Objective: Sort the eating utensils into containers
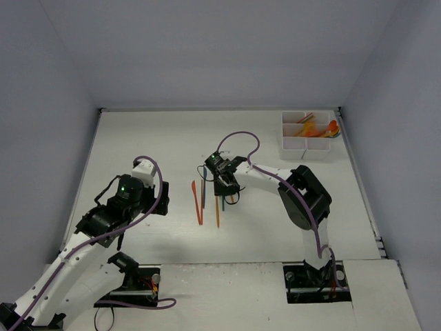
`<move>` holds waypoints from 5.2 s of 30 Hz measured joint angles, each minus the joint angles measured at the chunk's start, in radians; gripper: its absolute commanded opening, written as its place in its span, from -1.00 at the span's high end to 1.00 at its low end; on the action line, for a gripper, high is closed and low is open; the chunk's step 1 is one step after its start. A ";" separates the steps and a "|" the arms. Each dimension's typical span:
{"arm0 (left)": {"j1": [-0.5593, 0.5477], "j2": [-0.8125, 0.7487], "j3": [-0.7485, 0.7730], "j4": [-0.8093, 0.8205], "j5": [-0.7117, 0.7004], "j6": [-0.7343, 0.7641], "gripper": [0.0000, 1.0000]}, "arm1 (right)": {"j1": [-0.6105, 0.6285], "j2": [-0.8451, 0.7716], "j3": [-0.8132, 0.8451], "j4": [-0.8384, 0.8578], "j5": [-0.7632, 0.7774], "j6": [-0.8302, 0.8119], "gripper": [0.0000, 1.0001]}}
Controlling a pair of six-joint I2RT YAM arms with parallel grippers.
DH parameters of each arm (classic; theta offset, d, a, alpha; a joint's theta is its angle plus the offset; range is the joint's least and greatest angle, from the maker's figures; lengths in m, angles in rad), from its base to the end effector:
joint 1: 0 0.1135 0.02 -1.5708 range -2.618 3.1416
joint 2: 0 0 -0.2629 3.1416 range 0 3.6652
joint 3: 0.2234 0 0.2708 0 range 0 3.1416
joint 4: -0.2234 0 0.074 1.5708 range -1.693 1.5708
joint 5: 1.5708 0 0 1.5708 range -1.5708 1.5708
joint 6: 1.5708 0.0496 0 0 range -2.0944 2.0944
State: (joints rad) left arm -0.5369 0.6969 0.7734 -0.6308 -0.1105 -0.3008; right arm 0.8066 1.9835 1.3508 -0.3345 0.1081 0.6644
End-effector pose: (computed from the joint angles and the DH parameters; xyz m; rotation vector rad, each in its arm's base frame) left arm 0.1591 -0.0884 0.2973 0.1869 2.1365 -0.3774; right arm 0.3110 0.3167 0.1450 -0.1404 2.5861 0.4370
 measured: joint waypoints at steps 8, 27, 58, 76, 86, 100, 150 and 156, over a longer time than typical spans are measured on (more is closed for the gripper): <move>0.000 -0.002 0.000 0.000 -0.003 0.000 -0.74 | -0.005 0.023 0.019 0.015 0.022 0.014 0.81; 0.000 0.003 0.000 0.000 -0.004 0.000 -0.74 | -0.090 -0.041 0.180 -0.015 0.094 -0.112 1.00; 0.000 0.017 0.000 0.000 -0.026 -0.001 -0.74 | -0.708 -0.082 0.145 0.654 0.326 -0.270 1.00; -0.001 0.025 0.000 0.000 -0.029 -0.008 -0.74 | -0.705 0.035 0.146 0.819 0.303 -0.220 1.00; -0.006 0.026 0.000 0.000 -0.029 -0.009 -0.74 | -0.691 0.062 0.144 0.832 0.296 -0.212 0.64; -0.018 0.019 0.000 -0.001 -0.023 -0.016 -0.73 | -0.650 -0.070 -0.034 0.801 0.250 -0.202 0.43; -0.238 0.994 0.391 0.014 0.107 -0.412 0.47 | -0.650 -1.183 -0.411 -0.113 -0.031 -0.332 0.18; -0.238 1.050 0.391 0.016 0.104 -0.413 0.57 | -0.650 -1.187 -0.411 -0.122 -0.031 -0.334 0.18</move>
State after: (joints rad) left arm -0.7753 1.7472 1.1641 -0.6146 -0.0063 -0.7139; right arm 0.1566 0.7963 0.9398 -0.4563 0.0772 0.3302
